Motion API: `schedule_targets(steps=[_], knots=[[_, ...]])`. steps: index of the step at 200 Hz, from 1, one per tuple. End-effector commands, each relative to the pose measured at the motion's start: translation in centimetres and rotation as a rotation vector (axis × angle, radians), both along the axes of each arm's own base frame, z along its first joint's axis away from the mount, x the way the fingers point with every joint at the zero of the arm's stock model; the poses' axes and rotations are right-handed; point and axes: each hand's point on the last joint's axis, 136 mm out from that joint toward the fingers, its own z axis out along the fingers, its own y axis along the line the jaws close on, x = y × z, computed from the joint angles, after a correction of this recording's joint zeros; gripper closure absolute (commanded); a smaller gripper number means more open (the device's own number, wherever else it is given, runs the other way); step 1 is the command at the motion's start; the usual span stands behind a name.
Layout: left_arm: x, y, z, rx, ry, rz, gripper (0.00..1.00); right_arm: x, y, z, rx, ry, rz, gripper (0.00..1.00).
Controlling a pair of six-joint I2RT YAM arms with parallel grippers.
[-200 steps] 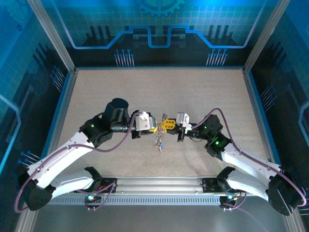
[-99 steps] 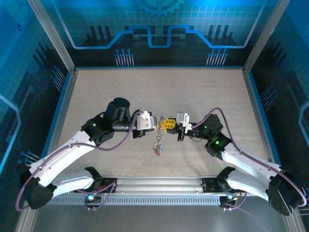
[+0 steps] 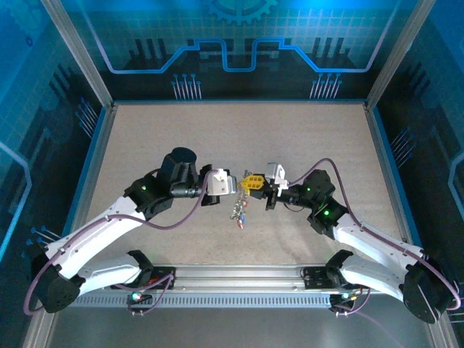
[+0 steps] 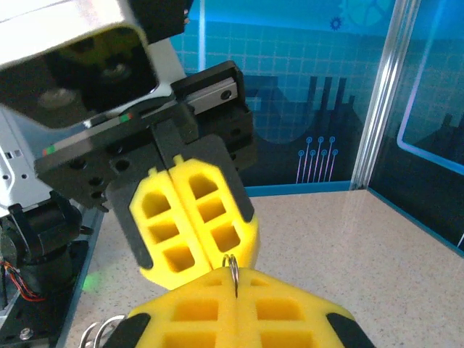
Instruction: Put the keys on the keyring
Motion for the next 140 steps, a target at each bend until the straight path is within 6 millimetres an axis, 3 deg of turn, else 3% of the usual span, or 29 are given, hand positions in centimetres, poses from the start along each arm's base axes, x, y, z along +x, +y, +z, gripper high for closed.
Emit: schedule_targets(steps=[1,68,77,89,140], knots=[[-0.7,-0.7,-1.6,0.044,-0.011,-0.046,1.0,0.3,-0.4,4.4,0.111,-0.057,-0.045,1.0],[-1.4,-1.5,-1.0,-0.028,0.031,-0.057,1.0,0.8,-0.6,3.6,0.105,-0.046,-0.1,1.0],[-1.2,-1.3,-0.6,-0.05,0.034,-0.032,0.85,0.6,-0.6,3.3,0.09,-0.056,-0.095,1.0],[-0.9,-0.8,0.0,-0.082,0.026,-0.006,0.74,0.5,-0.6,2.9,0.077,-0.066,-0.093,1.0],[0.0,2.5,2.2,-0.185,0.076,0.089,0.68,-0.4,-0.8,3.0,0.069,-0.115,-0.064,1.0]])
